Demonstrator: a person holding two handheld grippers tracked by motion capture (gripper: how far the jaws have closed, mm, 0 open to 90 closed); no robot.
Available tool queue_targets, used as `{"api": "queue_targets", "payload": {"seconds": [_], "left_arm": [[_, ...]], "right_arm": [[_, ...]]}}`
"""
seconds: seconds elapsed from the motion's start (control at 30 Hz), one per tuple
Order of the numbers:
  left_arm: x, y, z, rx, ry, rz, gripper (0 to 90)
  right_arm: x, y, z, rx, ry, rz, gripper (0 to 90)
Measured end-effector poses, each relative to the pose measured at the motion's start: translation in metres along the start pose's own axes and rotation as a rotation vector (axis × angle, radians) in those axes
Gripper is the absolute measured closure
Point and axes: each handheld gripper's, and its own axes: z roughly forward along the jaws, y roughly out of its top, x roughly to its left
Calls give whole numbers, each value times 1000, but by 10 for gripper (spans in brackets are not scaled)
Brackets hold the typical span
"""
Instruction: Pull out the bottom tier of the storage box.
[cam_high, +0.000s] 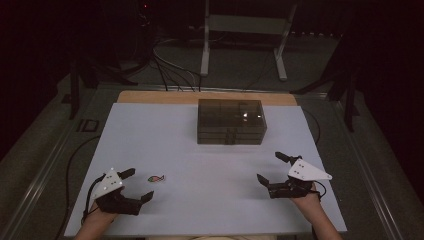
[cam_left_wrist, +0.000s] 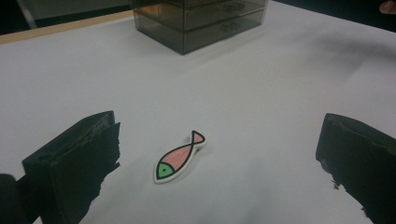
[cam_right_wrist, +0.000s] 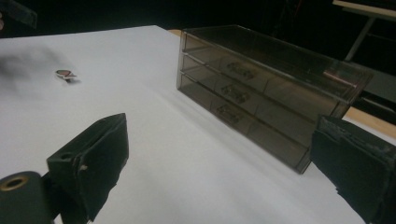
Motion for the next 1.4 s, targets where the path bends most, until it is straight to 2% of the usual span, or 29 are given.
{"api": "queue_targets", "payload": {"seconds": [0.1, 0.53, 1.0, 1.4], "left_arm": [[0, 0, 0, -1, 0, 1, 0], [0, 0, 0, -1, 1, 4, 0], [-1, 0, 0, 1, 1, 13, 0], [-1, 0, 0, 2, -2, 16, 0]], "right_arm": [[-1, 3, 2, -1, 4, -7, 53], [-7, 19, 15, 6, 0, -99, 54], [-10, 23, 31, 34, 6, -162, 54], [-16, 28, 47, 53, -15, -225, 54]]}}
